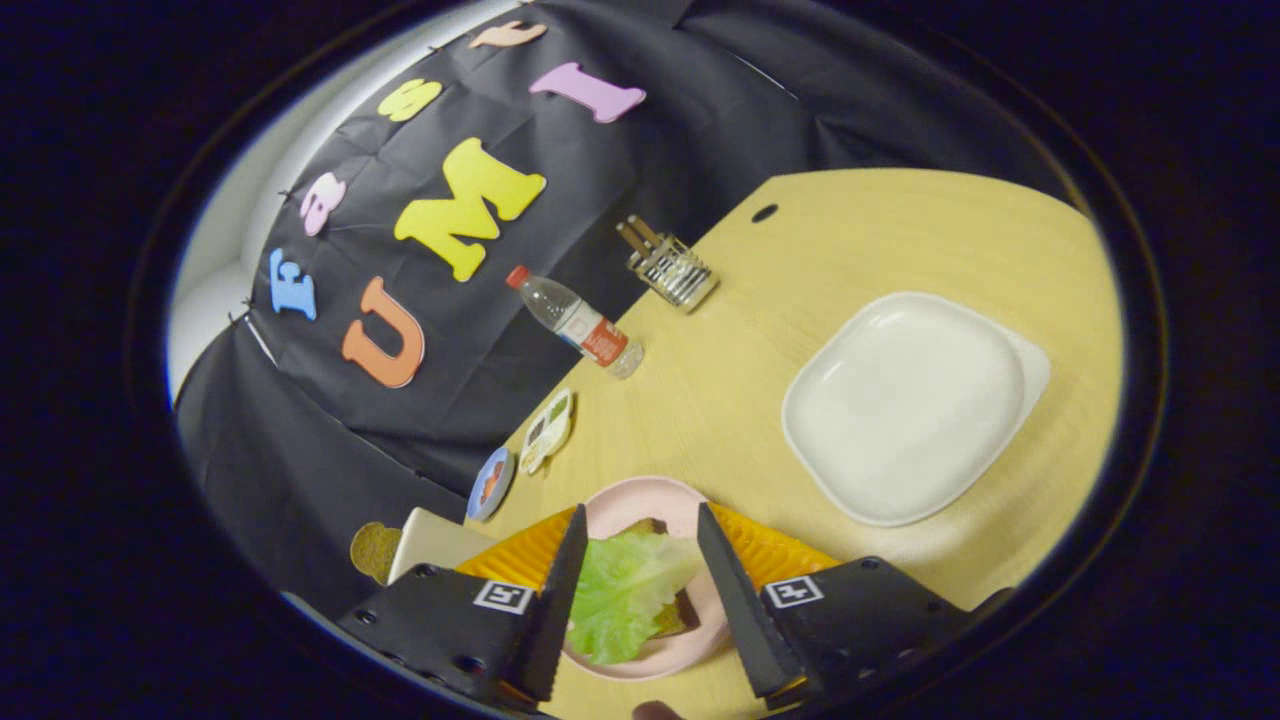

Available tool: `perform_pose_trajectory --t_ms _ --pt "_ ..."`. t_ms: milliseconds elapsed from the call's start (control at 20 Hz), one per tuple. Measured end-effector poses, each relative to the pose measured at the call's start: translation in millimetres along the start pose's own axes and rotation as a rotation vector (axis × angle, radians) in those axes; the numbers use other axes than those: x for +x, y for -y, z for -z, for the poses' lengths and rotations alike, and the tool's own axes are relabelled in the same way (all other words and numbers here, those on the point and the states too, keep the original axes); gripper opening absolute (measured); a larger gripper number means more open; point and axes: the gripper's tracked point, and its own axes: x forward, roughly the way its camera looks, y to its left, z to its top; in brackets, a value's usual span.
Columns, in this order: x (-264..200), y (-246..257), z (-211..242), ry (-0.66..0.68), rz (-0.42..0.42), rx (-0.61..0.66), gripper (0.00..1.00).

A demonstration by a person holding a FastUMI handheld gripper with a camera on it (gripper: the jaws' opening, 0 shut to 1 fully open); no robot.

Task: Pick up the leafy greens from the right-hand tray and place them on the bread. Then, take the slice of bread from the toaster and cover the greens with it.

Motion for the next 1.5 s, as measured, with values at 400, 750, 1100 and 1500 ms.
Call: perform_pose_trajectory --t_ms 400,750,1100,1500 --pt "-55 -60 -47 0.279 0.022 -0.378 0.94" --pt "-68 -166 -41 0.343 -0.02 -0.524 0.94" --pt "-48 -261 28 0.302 -0.106 -0.608 0.94" --pt "-1 -307 132 0.225 -0.104 -0.675 0.94"
